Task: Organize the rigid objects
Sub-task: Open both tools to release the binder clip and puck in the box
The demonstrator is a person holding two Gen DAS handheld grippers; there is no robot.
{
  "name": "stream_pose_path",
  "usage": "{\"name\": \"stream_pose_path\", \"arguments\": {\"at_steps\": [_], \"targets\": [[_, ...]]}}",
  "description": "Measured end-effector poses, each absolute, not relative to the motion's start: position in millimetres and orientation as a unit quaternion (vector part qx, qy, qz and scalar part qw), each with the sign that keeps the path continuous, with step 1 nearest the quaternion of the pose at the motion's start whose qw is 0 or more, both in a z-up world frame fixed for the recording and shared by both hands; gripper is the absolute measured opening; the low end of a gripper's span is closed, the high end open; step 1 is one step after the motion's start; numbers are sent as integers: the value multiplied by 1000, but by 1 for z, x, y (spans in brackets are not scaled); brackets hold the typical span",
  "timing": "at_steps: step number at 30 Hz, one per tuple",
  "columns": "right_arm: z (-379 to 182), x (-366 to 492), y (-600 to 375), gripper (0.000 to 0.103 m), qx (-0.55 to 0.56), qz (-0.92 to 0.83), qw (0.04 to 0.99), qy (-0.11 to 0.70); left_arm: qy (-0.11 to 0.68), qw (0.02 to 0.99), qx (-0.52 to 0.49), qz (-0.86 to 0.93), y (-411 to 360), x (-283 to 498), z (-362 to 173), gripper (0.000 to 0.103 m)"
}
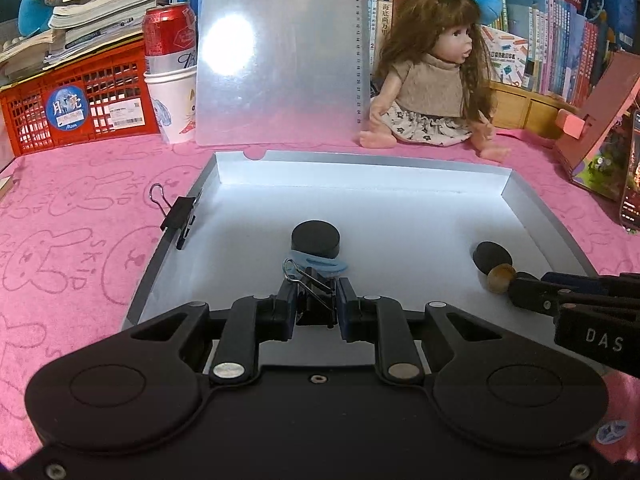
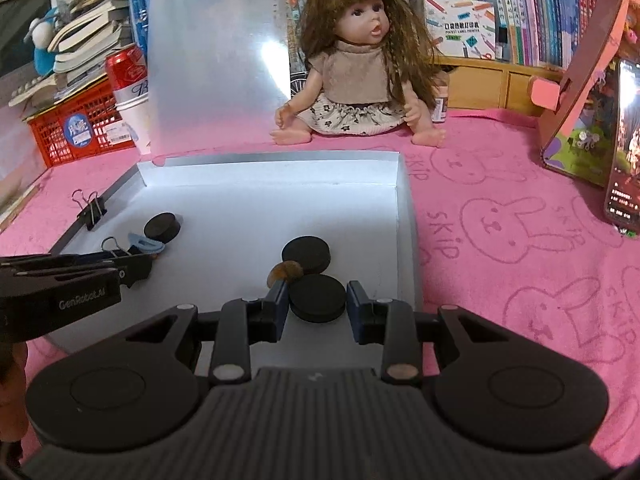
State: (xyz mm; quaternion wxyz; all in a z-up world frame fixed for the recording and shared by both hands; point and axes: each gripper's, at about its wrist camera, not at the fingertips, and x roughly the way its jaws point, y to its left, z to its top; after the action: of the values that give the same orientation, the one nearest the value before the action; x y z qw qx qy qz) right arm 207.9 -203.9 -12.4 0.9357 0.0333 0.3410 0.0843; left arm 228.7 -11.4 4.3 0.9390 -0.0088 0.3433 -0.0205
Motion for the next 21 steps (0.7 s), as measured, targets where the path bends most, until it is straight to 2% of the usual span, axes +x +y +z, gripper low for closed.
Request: {"name": "stream_pose_path", "arguments": {"at_steps": [3, 7, 8, 10, 11, 21], "targets": [[-14, 206, -202, 36, 27, 88, 936, 340, 344, 939, -16, -20, -9, 227, 6, 20], [-12, 203, -202, 42, 30, 91, 938, 334, 331, 943, -14, -21, -8, 218, 12, 40], [-11, 202, -202, 55, 30, 90, 939, 332, 326, 945, -12, -23, -9, 216, 14, 43], [-8, 201, -203, 60, 30, 92, 941, 326, 316, 948, -6, -30, -11, 210, 19, 46], [-7, 199, -203, 61, 30, 93, 941, 323, 313, 949, -5, -32, -11, 207, 22, 51], [13, 173, -209, 75, 16, 99, 952, 288, 290, 955, -18, -65, -6, 171, 45, 70]]}}
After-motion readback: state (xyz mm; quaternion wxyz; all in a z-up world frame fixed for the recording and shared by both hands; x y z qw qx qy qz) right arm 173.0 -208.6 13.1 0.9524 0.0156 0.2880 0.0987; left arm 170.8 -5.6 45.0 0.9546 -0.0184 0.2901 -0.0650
